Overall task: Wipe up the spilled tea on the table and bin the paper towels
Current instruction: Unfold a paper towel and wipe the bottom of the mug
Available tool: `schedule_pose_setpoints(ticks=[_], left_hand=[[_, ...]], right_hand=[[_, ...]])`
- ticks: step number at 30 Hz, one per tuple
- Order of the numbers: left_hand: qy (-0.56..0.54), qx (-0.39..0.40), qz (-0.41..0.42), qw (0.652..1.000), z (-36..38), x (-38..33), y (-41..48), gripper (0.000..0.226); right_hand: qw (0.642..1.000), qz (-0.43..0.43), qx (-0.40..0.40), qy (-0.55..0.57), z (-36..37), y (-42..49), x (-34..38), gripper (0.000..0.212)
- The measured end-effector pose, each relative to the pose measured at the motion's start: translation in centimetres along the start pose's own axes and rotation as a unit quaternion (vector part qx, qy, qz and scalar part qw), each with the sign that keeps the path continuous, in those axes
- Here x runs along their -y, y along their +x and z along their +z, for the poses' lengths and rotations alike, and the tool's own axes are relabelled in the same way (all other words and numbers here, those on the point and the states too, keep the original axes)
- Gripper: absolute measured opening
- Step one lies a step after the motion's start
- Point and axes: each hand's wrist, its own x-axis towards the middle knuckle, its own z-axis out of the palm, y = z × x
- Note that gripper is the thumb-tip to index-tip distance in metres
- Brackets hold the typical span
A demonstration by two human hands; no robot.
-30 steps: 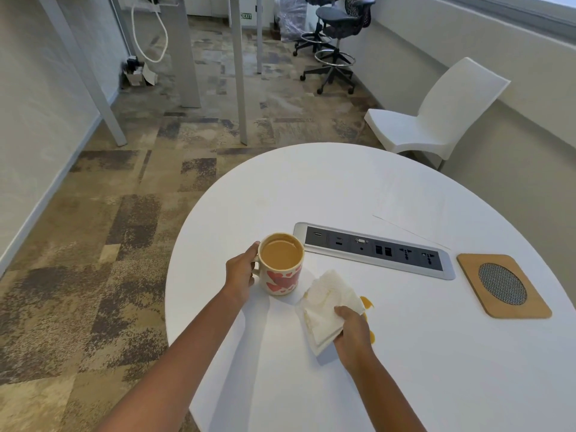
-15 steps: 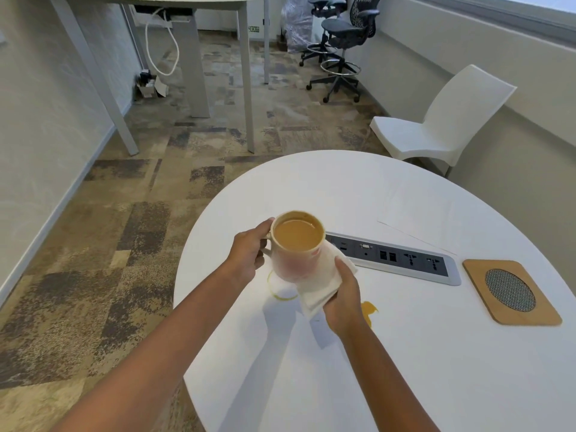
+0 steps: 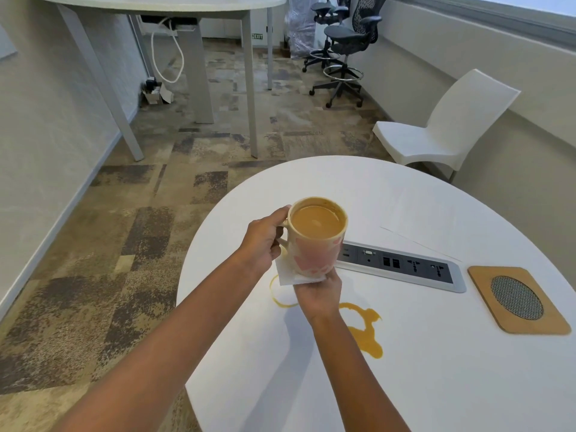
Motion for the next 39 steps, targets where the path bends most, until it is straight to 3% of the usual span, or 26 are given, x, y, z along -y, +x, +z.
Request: schedule_pose_setpoints(ticks=[5, 13, 21, 27, 33, 36, 39], left_hand=[[-0.008, -0.012, -0.003, 1.0, 0.2, 0.1, 0.3, 0.028], [-0.007, -0.05, 0.02, 0.999, -0.2, 0.0, 1.1, 0.033], [0.012, -0.068, 0.031, 0.997, -1.4, -0.1, 1.6, 0.028], [0.035, -0.069, 0.021, 0.997, -1.9, 0.3, 1.6, 0.029], [0.036, -0.048, 0.02, 0.998, -1.7, 0.3, 1.5, 0.025], [0.032, -0.039, 0.014, 0.999, -1.7, 0.4, 1.4, 0.024], [0.027, -0.033, 0.003, 0.999, -1.5, 0.5, 1.2, 0.023]], right_hand=[[0.999, 0.013, 0.006, 0.052, 0.3, -0.1, -1.9, 0.04], [0.997, 0.056, -0.037, 0.03, -0.6, -1.4, -2.4, 0.037], [0.982, 0.087, -0.075, -0.147, -0.7, -2.2, 2.3, 0.031], [0.937, 0.07, -0.072, -0.334, -0.1, -1.9, 5.8, 0.022], [0.836, -0.044, 0.002, -0.548, 0.2, -1.5, 6.5, 0.025], [0.788, -0.102, -0.004, -0.607, 0.3, -0.6, 6.1, 0.026], [0.809, -0.086, -0.012, -0.581, 0.2, 0.2, 6.0, 0.025]])
